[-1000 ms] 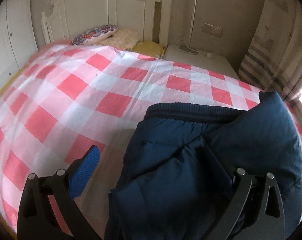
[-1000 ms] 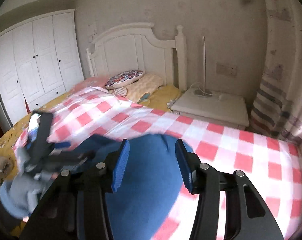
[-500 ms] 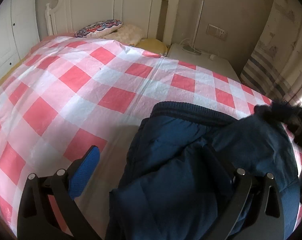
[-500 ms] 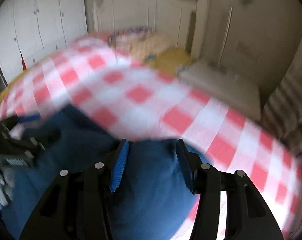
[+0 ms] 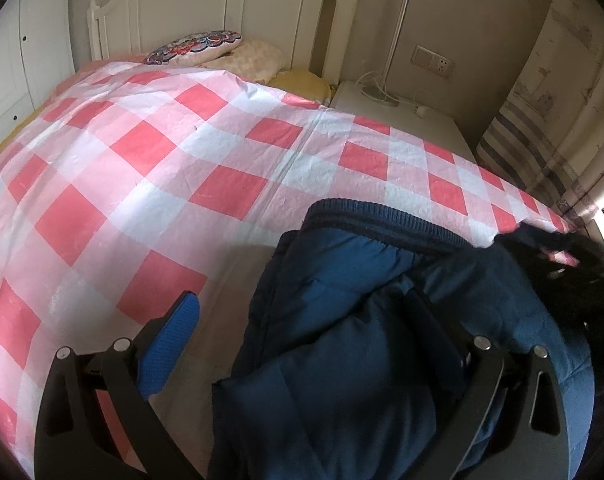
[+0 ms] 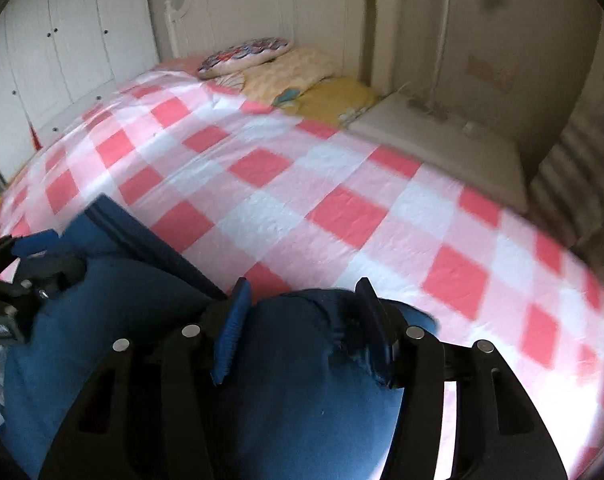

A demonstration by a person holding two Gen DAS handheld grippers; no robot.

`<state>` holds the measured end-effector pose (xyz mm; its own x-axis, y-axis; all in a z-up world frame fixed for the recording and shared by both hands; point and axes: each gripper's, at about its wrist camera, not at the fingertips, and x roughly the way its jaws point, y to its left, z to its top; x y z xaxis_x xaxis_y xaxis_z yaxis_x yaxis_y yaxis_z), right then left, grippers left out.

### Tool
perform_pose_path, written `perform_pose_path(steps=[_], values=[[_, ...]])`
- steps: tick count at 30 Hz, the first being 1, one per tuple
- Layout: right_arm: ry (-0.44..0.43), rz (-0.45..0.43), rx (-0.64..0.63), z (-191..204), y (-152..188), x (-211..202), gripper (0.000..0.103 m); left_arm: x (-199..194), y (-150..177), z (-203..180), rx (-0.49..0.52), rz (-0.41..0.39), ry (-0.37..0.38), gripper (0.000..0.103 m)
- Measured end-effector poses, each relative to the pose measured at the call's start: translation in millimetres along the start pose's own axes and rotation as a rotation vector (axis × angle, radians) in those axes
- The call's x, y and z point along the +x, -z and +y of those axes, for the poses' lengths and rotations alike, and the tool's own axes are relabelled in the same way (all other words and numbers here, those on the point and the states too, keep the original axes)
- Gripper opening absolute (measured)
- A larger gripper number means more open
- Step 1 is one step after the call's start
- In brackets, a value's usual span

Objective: Fold large clothes

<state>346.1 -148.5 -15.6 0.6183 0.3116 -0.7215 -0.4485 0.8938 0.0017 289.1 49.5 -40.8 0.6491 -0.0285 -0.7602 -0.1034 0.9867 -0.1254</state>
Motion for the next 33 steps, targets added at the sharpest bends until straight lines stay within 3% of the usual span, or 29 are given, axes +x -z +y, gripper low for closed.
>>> perform_pose_path(steps=[2, 4, 6, 8, 11, 15, 18, 21, 23, 25, 31, 33], values=[[-0.039, -0.1, 0.014, 4.1, -4.2, -32.9, 0.052, 0.1, -0.3, 0.3, -0.002, 0.001, 0.005, 0.101], [-0.075, -0.132, 0.0, 12.6, -4.0, -47.5, 0.054, -0.3, -0.3, 0.2, -0.005, 0.002, 0.009, 0.101], [-0.037, -0.083, -0.092, 31.6, 2.0, -39.0, 0.064, -0.5, -0.2, 0.3, -0.006, 0.003, 0.01, 0.101], [0.024, 0.028, -0.187, 49.9, 18.3, -4.6, 0.067, -0.6, 0.1, 0.1, -0.009, 0.003, 0.014, 0.101], [-0.016, 0.026, -0.127, 40.1, 22.6, 5.5, 0.069, 5.0, -1.2, 3.8, -0.03, 0.03, 0.032, 0.101], [0.035, 0.013, -0.145, 45.0, 25.2, 0.1, 0.069, 7.7, -1.2, 7.9, -0.046, 0.043, 0.051, 0.101], [0.077, -0.003, -0.112, 43.5, 29.4, -16.3, 0.071, 6.9, -1.2, 4.6, -0.034, 0.042, 0.039, 0.101], [0.032, -0.058, -0.052, 46.3, 41.2, -51.3, 0.071, 5.9, -3.5, 6.7, -0.038, 0.059, 0.061, 0.101], [0.026, -0.086, -0.07, 54.8, 51.2, -74.3, 0.073, 0.3, -7.2, 12.3, -0.052, 0.084, 0.105, 0.101], [0.033, -0.098, -0.101, 62.1, 59.6, -95.6, 0.073, -14.3, -11.0, 14.4, -0.05, 0.057, 0.101, 0.1], [-0.071, -0.124, -0.093, 79.0, 70.8, -137.8, 0.074, -87.5, -47.2, -40.8, 0.25, -0.113, 0.02, 0.101], [-0.092, -0.119, -0.105, 95.8, 76.6, -144.6, 0.074, -87.4, -60.0, -65.7, 0.347, -0.102, 0.022, 0.101]])
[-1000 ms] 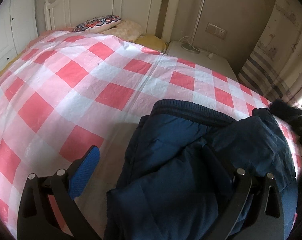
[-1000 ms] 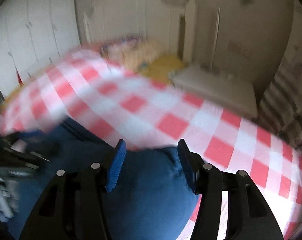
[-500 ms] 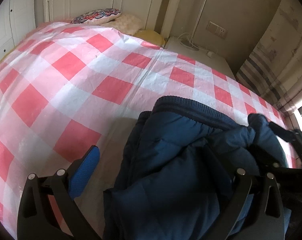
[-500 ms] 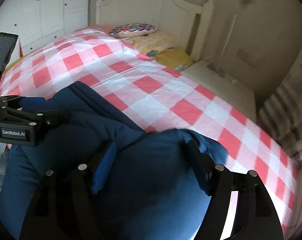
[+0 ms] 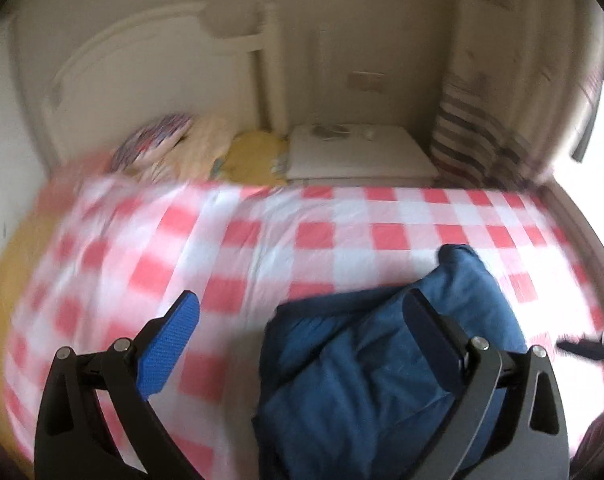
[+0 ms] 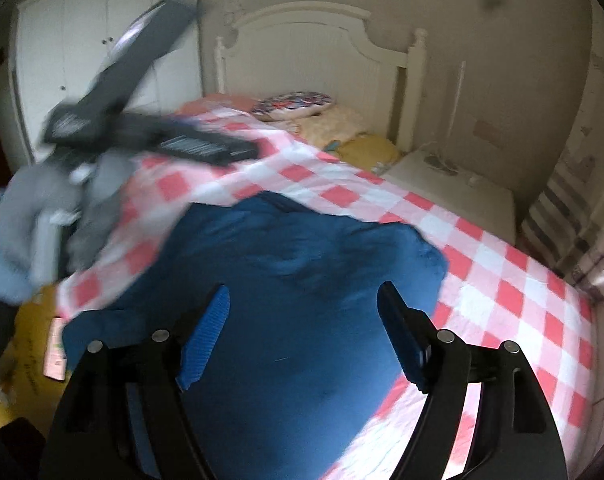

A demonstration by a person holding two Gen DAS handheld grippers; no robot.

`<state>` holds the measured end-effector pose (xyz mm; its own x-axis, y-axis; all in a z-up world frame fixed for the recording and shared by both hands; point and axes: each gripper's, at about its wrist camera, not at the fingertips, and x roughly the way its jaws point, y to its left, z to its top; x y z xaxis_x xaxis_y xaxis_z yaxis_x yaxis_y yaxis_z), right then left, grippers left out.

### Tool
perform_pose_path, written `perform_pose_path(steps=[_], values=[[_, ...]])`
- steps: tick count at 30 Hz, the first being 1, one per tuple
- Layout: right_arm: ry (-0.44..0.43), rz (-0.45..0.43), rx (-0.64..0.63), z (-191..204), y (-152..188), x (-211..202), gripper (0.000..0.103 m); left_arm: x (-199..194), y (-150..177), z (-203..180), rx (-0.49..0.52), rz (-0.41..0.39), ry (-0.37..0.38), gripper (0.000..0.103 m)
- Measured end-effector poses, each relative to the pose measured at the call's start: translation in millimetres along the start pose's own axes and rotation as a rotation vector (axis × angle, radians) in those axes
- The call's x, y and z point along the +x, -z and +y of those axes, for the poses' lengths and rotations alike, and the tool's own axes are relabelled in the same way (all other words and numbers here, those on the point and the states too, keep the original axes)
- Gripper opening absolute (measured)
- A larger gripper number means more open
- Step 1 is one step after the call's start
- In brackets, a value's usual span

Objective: Fold large clothes

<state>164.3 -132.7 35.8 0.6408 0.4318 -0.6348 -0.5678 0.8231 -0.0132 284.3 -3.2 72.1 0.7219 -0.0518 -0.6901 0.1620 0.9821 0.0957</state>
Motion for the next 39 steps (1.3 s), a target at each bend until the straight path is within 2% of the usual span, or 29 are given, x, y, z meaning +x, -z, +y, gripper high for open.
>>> perform_pose_path(steps=[3, 5, 7, 8, 9, 11, 15, 18, 20, 22, 24, 28, 30, 33, 36, 37, 39], values=[[-0.027, -0.012, -0.099, 42.9, 16.9, -11.7, 0.077, 36.8, -7.3, -18.3, 0.072, 0.121, 0.013, 0.101], [0.017, 0.008, -0.203, 68.0, 32.1, -5.4, 0.086, 76.7, 3.6, -23.7, 0.113, 0.202, -0.04, 0.101], [0.055, 0.074, -0.259, 81.0, 47.8, 13.9, 0.087, 113.2, 24.4, -21.7, 0.126, 0.272, -0.063, 0.101], [0.047, 0.049, -0.235, 80.3, 54.7, 18.5, 0.088, 121.0, 32.1, -16.8, 0.1, 0.265, -0.03, 0.101], [0.024, 0.04, -0.209, 77.3, 57.1, 18.9, 0.088, 126.1, 38.4, -5.3, 0.032, 0.254, 0.016, 0.101], [0.002, 0.043, -0.188, 73.2, 56.9, 14.0, 0.087, 128.1, 44.7, 7.6, -0.034, 0.26, 0.059, 0.101], [0.078, -0.071, -0.118, 68.1, 72.9, -26.6, 0.088, 124.6, 48.2, 5.4, -0.005, 0.247, 0.024, 0.101], [0.13, -0.129, -0.064, 61.3, 110.9, -59.1, 0.09, 123.5, 48.0, -0.8, 0.018, 0.234, -0.011, 0.101], [0.121, -0.094, -0.007, 61.6, 144.0, -67.1, 0.09, 122.1, 47.5, -2.0, 0.021, 0.223, -0.026, 0.101], [0.147, -0.068, 0.033, 63.1, 170.3, -67.5, 0.09, 121.0, 47.5, -3.5, 0.022, 0.214, -0.04, 0.101], [0.164, -0.049, 0.081, 59.6, 180.9, -62.0, 0.09, 118.3, 48.0, -6.1, 0.034, 0.197, -0.072, 0.101], [0.173, -0.047, 0.123, 61.7, 180.8, -47.1, 0.089, 113.1, 48.7, -11.1, 0.061, 0.171, -0.125, 0.101], [0.216, -0.044, 0.128, 60.5, 174.4, -37.4, 0.085, 112.9, 48.9, -9.3, 0.056, 0.171, -0.122, 0.101], [0.267, 0.012, 0.121, 61.6, 174.4, -22.5, 0.084, 113.5, 49.5, -6.5, 0.042, 0.169, -0.106, 0.101], [0.319, 0.006, 0.094, 68.0, 176.0, -15.0, 0.084, 113.4, 51.1, -4.8, 0.032, 0.159, -0.095, 0.101], [0.328, -0.001, 0.081, 69.5, 174.7, -14.2, 0.082, 113.1, 51.6, -4.4, 0.03, 0.155, -0.094, 0.101], [0.298, -0.041, 0.033, 76.6, 167.2, -17.8, 0.055, 112.6, 52.3, -4.4, 0.028, 0.148, -0.095, 0.101]])
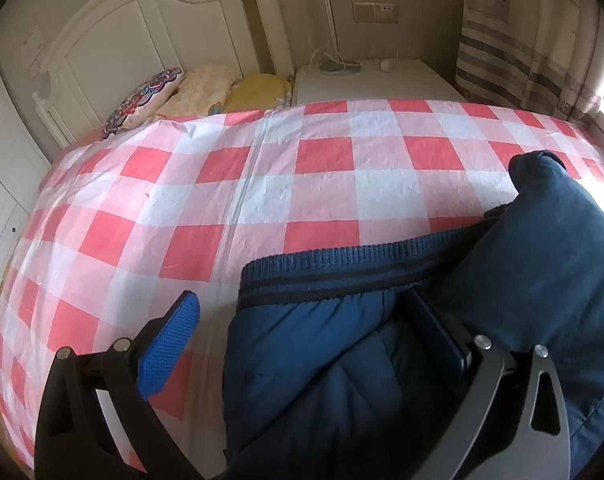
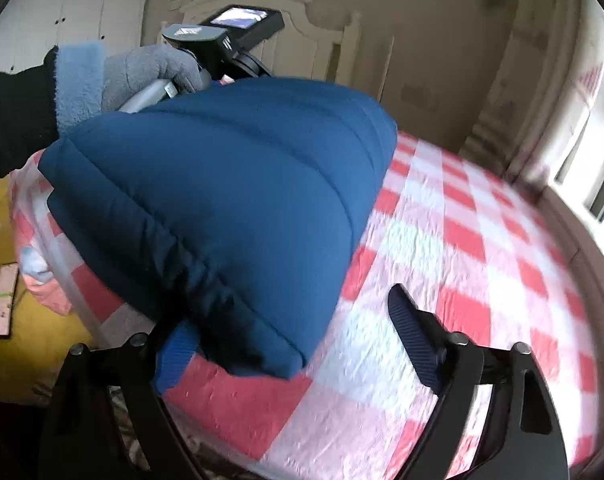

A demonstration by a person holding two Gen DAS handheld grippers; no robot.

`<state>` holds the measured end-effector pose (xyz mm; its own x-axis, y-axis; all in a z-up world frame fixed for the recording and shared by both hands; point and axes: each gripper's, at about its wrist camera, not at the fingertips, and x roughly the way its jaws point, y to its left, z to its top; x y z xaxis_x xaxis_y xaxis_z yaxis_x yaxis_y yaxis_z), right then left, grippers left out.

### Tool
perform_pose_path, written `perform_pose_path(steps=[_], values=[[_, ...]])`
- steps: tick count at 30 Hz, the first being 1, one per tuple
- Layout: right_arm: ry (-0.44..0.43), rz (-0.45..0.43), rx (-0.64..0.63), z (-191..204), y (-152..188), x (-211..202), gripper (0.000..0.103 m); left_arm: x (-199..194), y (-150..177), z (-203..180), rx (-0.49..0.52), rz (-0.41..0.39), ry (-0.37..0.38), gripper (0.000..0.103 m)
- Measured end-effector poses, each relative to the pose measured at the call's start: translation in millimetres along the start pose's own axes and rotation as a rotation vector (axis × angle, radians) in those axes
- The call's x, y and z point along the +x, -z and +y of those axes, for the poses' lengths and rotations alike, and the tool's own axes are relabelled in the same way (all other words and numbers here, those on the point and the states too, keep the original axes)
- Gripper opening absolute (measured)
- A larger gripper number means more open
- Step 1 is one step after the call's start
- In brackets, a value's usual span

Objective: Fold large clothes

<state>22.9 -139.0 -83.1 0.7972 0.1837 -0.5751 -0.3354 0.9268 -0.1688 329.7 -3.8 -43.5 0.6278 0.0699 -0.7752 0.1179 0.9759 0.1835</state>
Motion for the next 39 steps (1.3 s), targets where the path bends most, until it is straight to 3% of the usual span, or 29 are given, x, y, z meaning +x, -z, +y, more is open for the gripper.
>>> perform_pose_path(steps=[2, 5, 8, 14, 18, 20, 21, 22, 23, 24, 27, 28, 30, 31, 33, 36, 39], values=[[0.033, -0.073, -0.038, 9.6, -10.9, -14.6, 0.044, 0.0, 1.0, 0.2, 0.002, -0.008, -0.013, 0.101], [0.062, -0.18, -0.066, 17.6, -23.8, -37.2, 0.04, 5.1, 3.2, 11.5, -0.034, 0.003, 0.032, 0.101], [0.101, -0.202, -0.115, 24.3, -22.1, -38.3, 0.04, 10.9, 4.8, 23.6, -0.079, 0.02, 0.095, 0.101], [0.078, -0.055, -0.074, 11.0, 10.7, -6.7, 0.043, 3.3, 5.7, 14.6, -0.062, -0.01, 0.068, 0.101], [0.078, -0.004, -0.063, 7.4, 5.5, -5.9, 0.044, -13.4, 4.3, 4.8, 0.007, -0.042, -0.033, 0.101], [0.076, 0.001, -0.046, 1.5, 4.2, -8.6, 0.047, -32.9, 4.9, 8.0, 0.018, -0.083, -0.066, 0.101], [0.074, 0.003, -0.027, -3.8, 4.2, -7.4, 0.049, -54.8, 7.9, 13.2, 0.011, -0.139, -0.087, 0.101], [0.072, 0.007, -0.006, -8.4, 3.6, -5.1, 0.057, -68.4, 10.4, 17.4, 0.007, -0.175, -0.094, 0.101], [0.073, 0.014, 0.032, -14.3, 2.7, -1.8, 0.068, -84.6, 13.8, 21.6, 0.002, -0.214, -0.093, 0.101], [0.074, 0.017, 0.063, -18.3, 2.0, 1.8, 0.072, -102.8, 18.6, 26.1, -0.005, -0.247, -0.078, 0.101], [0.052, 0.013, 0.091, -17.5, 2.1, 13.3, 0.073, -126.3, 33.6, 29.3, -0.005, -0.241, -0.003, 0.101], [0.049, 0.006, 0.087, -16.3, 2.2, 14.9, 0.073, -125.2, 42.1, 26.1, 0.006, -0.212, 0.019, 0.101], [0.02, -0.004, 0.067, -14.3, 2.2, 13.4, 0.062, -110.5, 62.1, 15.0, 0.043, -0.128, 0.018, 0.101], [0.013, -0.008, 0.051, -12.6, 2.1, 12.6, 0.052, -100.8, 75.7, 9.2, 0.063, -0.098, -0.003, 0.101], [0.025, -0.02, 0.0, -5.9, 0.6, 8.3, 0.048, -101.3, 95.2, 15.9, 0.006, -0.129, -0.019, 0.101], [0.006, -0.036, 0.033, -10.9, -2.4, -0.5, 0.045, -107.4, 115.3, 32.3, -0.092, -0.114, 0.015, 0.101], [-0.001, -0.023, 0.026, -10.6, 0.0, 3.8, 0.045, -109.1, 133.6, 39.9, -0.134, -0.138, -0.008, 0.101]])
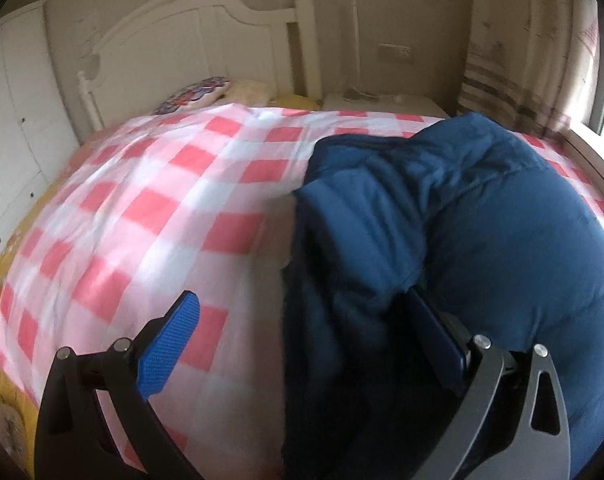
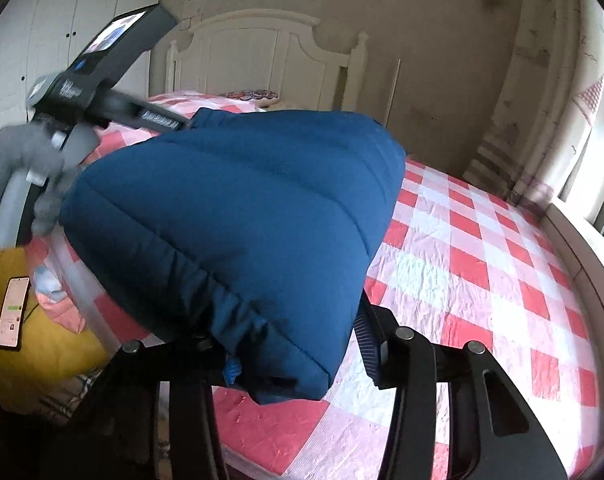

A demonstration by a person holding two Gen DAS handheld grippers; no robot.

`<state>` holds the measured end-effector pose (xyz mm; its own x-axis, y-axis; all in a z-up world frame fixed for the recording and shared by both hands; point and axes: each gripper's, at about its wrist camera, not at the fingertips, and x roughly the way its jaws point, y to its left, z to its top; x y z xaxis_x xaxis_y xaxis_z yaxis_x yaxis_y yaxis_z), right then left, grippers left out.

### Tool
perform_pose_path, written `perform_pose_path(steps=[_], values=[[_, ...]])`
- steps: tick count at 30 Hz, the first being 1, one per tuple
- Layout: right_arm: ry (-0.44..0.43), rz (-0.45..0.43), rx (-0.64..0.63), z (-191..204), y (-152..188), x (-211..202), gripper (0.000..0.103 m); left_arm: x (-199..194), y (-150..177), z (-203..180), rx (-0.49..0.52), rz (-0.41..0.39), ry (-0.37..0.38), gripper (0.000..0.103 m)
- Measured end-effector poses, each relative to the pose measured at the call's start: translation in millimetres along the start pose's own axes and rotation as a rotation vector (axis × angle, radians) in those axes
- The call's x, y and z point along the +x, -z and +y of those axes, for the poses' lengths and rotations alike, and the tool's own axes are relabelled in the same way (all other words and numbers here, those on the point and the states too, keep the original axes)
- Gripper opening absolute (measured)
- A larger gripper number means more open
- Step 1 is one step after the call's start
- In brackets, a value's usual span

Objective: Fold large clothes

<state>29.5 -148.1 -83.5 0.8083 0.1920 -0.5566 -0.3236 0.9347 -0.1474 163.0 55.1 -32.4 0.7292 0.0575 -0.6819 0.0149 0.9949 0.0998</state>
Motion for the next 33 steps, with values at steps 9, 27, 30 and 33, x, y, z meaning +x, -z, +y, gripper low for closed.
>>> perform_pose_path(steps=[9, 27, 30, 33], values=[[-0.128, 0.073, 0.023, -9.5, 1.9, -39.3, 0.049, 10.2, 18.0, 17.9, -0.09, -0.009, 0.078, 0.101], [-0.139, -0.023, -0.225, 47.9, -33.0, -13.3, 0.079, 1.6, 23.4, 35.9, -0.191, 0.048, 0.182, 0.101], [-0.262, -0.036, -0.083, 16.2, -36.7, -35.3, 0.078, -4.0, 26.5, 57.8, -0.303, 0.089, 0.343, 0.101], [-0.383, -0.056, 0.173, -41.1, -32.7, -44.6, 0.087, -2.5, 34.2, 83.6, -0.411, 0.13, 0.493, 0.101]])
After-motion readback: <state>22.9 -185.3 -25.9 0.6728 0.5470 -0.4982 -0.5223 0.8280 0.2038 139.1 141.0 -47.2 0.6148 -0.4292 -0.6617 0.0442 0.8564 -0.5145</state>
